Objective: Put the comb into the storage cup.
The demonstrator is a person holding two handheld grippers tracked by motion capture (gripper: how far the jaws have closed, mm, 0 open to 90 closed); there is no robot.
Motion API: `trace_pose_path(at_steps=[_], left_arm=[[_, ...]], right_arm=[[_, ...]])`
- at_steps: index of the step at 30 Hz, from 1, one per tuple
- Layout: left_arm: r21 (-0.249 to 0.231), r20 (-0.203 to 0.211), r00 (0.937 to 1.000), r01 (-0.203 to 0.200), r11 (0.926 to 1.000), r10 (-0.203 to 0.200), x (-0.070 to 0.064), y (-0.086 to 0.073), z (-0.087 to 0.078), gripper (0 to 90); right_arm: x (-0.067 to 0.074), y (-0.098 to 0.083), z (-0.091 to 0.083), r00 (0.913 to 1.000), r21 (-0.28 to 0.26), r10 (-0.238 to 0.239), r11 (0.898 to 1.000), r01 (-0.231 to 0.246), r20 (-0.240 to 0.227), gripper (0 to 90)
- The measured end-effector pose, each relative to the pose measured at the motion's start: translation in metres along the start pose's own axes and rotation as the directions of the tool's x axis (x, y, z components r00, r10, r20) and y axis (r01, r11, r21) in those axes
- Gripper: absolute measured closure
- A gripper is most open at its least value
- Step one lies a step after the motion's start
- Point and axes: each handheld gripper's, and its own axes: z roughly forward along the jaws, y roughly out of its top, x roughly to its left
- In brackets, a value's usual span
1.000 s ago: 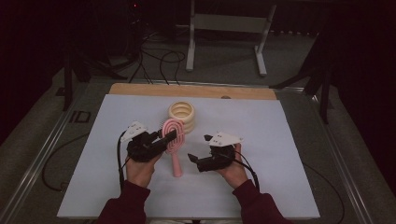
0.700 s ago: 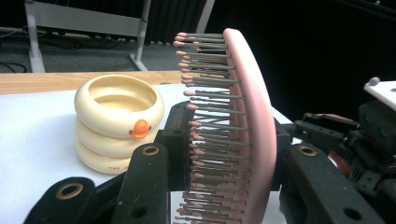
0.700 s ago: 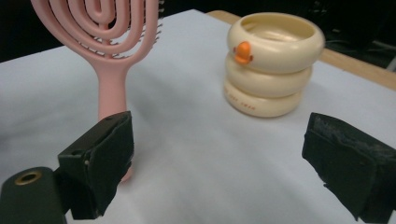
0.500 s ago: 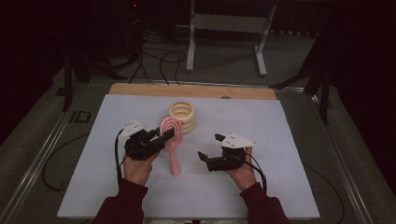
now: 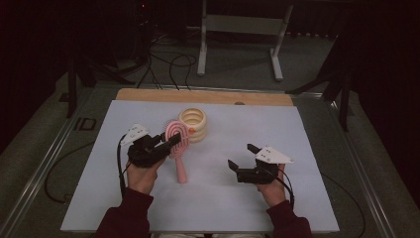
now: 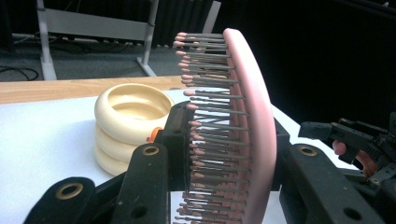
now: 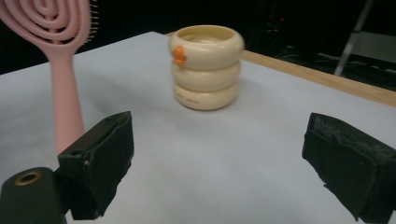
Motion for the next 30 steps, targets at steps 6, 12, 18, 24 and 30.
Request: trace_pose_path(at_steps=[6,12,18,24,30], left_arm=[[-0.001,-0.007,1.0000,-0.007,1.0000,0.007,0.003,0.002,-0.002,64.7],[-0.003,-0.010,0.9998,-0.016,0.9999,0.016,0.005,0.005,-0.004,64.7],[-0.005,-0.013,0.9997,-0.023,0.9997,0.023,0.006,0.008,-0.006,64.7],[-0.002,-0.009,0.9996,-0.027,0.9996,0.027,0.009,0.011,-0.008,64.7],[0.001,0.003,0.9993,-0.038,0.9993,0.038,0.011,0.012,-0.010,64.7]], right_arm=[[-0.009,-0.009,-0.010,0.9994,0.007,0.011,1.000,-0.011,0.032,9.2],[-0.015,-0.018,-0.016,0.9984,0.010,0.019,1.000,-0.019,0.054,9.2],[-0.020,-0.025,-0.022,0.9968,0.013,0.038,0.999,-0.039,0.070,9.2],[-0.022,-0.029,-0.026,0.9959,0.016,0.049,0.999,-0.050,0.077,9.2],[-0.024,-0.030,-0.028,0.9957,0.013,0.049,0.999,-0.050,0.079,9.2]])
